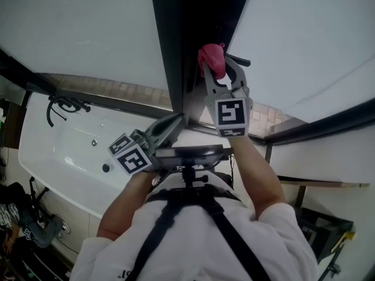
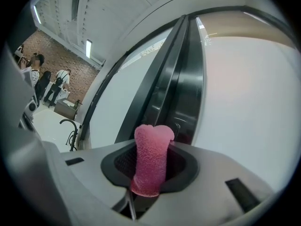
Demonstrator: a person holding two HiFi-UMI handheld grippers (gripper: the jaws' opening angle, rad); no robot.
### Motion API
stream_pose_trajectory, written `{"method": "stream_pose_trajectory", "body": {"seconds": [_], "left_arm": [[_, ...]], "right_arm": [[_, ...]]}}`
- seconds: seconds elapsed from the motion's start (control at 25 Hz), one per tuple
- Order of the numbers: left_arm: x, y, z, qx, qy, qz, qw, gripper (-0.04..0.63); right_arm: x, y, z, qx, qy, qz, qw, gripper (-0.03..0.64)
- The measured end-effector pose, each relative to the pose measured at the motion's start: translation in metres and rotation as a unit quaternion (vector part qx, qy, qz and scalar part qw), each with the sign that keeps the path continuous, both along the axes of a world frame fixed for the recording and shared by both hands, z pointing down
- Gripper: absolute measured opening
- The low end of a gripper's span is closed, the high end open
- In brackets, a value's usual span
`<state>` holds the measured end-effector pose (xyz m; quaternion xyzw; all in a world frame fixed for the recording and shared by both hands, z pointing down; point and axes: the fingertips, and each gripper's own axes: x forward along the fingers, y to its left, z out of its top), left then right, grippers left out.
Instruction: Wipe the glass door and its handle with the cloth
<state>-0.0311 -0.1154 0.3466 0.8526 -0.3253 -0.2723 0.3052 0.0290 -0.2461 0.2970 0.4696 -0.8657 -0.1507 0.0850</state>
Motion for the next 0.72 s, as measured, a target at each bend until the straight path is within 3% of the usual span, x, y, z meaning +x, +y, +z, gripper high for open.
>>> {"method": "stream_pose_trajectory", "body": {"seconds": [0.24,0.44,0.72], "left_arm": [[0.004,-0.001,0.0,-0.001,0.001,0.01,1.0,-0.008],[0.006,-0.003,-0.001,-0.001,0.002,0.016,0.9999,-0.008],[0.009,-0.003,-0.001,-0.002,0.0,0.025,0.9997,-0.008]], "right_arm": [[0.008,0.005,0.004,0.005,0.021,0.003,1.0,0.101],[0.017,0.008,0.001,0.0,-0.013,0.021,1.0,0.101],[0.037,0.007,0.014,-0.008,0.014,0.037,0.999,0.101]]}}
